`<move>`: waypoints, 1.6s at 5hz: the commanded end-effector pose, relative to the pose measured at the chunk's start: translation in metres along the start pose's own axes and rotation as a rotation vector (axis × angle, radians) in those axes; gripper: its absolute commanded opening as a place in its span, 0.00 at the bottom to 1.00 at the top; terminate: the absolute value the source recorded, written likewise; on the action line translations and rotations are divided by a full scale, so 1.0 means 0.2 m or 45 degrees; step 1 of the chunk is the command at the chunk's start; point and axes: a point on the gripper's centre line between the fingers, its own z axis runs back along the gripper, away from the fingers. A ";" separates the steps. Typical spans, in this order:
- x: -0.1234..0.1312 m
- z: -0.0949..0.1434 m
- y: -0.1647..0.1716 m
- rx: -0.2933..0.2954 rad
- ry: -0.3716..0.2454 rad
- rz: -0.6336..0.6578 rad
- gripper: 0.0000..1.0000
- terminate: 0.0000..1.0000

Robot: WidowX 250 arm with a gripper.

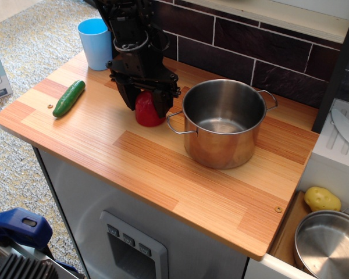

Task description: Put sweet potato in pot

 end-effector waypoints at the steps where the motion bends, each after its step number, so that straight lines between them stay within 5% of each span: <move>1: 0.07 0.27 0.02 0.136 -0.017 -0.017 0.00 0.00; 3: 0.11 0.60 -0.21 0.269 -0.026 0.000 0.00 0.00; 6: 0.08 0.66 -0.65 0.153 -0.096 0.126 0.00 0.00; 7: 0.07 0.63 -0.69 0.084 -0.108 0.122 1.00 0.00; 8: 0.08 0.59 -0.71 0.024 -0.125 0.146 1.00 0.00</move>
